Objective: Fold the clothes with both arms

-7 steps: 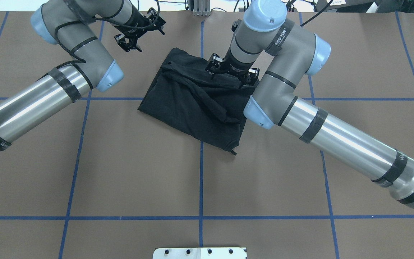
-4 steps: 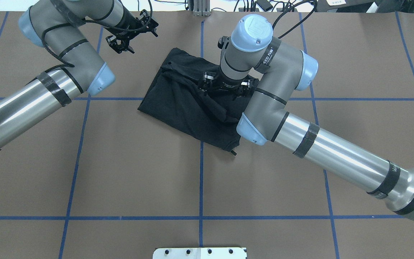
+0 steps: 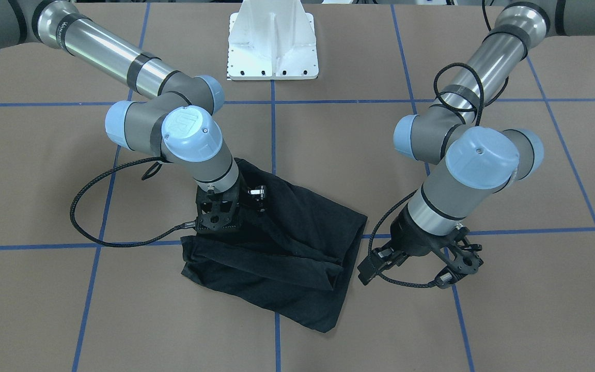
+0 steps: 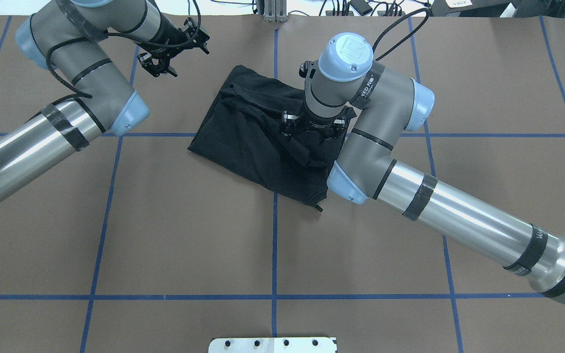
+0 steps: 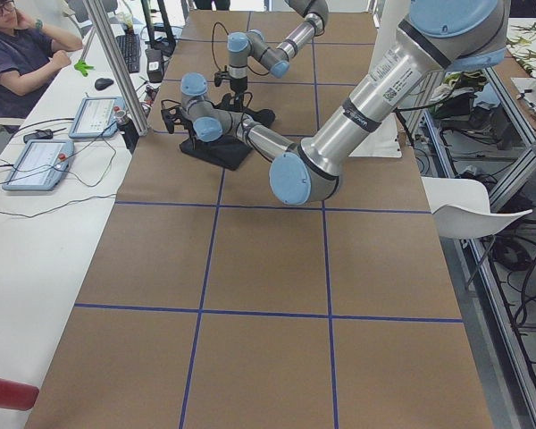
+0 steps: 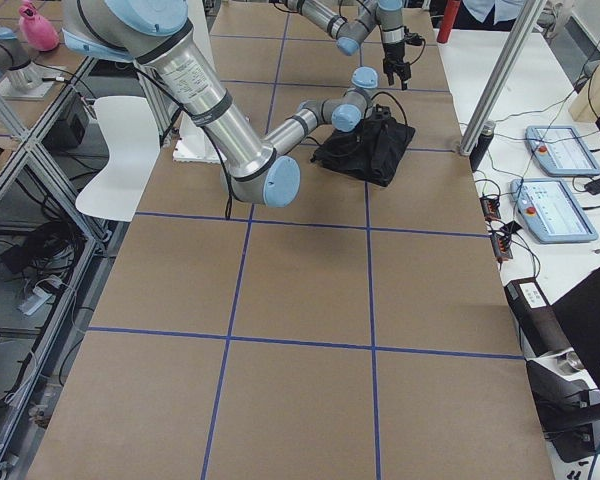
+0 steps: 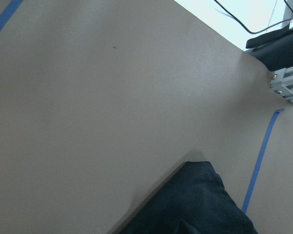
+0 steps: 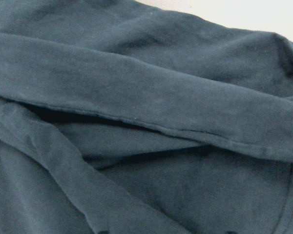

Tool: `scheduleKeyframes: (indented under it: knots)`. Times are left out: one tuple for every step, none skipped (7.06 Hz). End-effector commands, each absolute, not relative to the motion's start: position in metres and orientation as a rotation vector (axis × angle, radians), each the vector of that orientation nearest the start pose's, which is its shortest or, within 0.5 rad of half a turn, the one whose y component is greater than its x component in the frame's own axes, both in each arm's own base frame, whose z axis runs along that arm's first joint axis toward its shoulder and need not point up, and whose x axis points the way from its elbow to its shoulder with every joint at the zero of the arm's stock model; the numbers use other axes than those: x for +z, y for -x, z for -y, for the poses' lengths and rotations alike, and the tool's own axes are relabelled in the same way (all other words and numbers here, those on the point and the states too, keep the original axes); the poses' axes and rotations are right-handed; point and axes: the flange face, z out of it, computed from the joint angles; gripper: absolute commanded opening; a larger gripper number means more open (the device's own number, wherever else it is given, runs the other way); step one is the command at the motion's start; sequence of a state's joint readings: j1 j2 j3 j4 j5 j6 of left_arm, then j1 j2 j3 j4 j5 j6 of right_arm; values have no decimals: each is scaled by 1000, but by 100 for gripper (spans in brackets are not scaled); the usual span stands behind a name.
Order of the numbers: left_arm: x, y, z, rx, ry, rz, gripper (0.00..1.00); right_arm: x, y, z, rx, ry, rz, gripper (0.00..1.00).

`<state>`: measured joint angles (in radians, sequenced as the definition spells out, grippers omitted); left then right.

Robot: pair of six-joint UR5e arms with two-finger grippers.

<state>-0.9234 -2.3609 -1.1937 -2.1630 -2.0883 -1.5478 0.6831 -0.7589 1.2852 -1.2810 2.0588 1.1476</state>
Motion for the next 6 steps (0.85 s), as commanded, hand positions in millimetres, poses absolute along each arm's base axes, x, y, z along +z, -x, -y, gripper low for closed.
scheduleKeyframes:
  knots:
    - [271,-406,677,-551,-26,-1099,100,258,558,562,29,-17,898,73]
    - [271,-405,675,-551,-26,-1101,100,259,559,561,30,-15,897,69]
    - [272,-405,676,-551,-26,-1100,100,259,560,561,28,-14,897,61]
    - [276,-405,675,-553,-26,-1097,100,258,561,560,28,-14,898,51]
    - [280,-404,674,-554,-24,-1093,100,257,562,560,31,-14,897,36]
    - [281,-404,674,-555,-23,-1092,100,256,563,559,29,-13,899,28]
